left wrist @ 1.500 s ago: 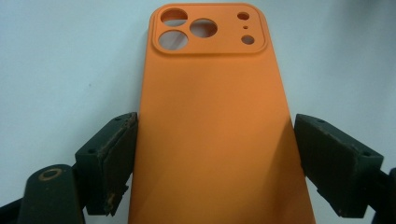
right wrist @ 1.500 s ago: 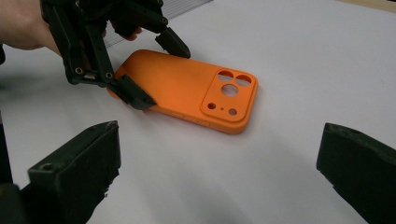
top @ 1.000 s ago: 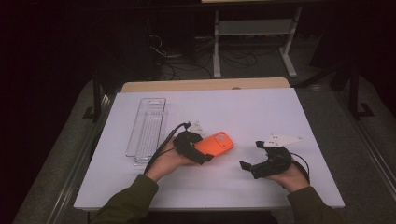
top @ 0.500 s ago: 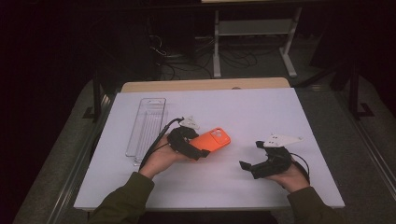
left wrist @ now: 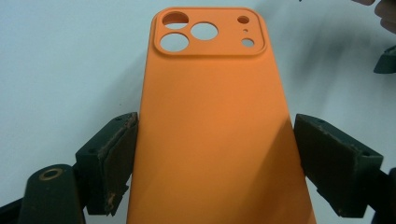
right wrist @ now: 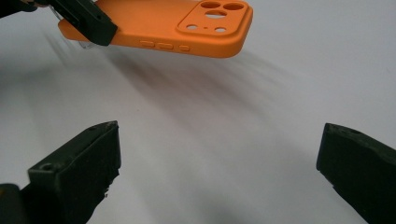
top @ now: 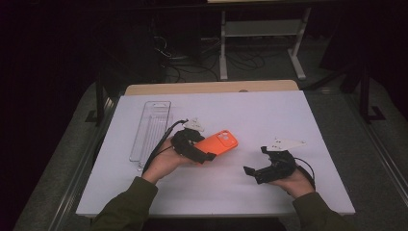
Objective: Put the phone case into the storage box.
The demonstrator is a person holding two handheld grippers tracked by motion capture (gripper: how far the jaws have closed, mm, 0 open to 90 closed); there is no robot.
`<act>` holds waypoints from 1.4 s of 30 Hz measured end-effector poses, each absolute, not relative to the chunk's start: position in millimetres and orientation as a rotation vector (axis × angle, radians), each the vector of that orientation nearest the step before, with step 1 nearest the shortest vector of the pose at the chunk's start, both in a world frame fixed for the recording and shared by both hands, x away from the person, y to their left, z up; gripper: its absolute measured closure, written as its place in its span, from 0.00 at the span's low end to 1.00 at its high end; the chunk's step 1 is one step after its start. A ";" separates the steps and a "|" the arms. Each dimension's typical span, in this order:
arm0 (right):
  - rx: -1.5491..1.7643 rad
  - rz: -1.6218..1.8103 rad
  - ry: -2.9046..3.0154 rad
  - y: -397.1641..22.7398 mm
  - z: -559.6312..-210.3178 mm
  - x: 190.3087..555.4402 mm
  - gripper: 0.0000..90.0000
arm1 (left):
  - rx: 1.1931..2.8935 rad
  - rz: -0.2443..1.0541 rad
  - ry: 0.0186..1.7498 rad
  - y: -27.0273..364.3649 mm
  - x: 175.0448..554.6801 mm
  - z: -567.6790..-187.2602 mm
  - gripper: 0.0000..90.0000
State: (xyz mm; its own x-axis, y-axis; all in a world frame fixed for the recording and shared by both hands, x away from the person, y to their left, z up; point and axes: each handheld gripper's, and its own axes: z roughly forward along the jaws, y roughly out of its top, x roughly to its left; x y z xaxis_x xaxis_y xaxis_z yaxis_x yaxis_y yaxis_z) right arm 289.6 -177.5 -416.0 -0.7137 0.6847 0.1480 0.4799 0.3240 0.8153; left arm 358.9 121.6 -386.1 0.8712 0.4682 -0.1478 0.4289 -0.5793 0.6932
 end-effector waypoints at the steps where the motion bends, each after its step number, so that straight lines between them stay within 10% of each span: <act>1: 1.057 1.337 2.360 -177.0 -416.1 290.2 0.00 | 2.261 0.065 0.644 122.0 359.1 -385.9 0.18; 42: 1.025 1.330 2.297 -147.5 -415.0 325.6 0.00 | 2.258 0.063 0.649 123.9 359.0 -383.1 0.18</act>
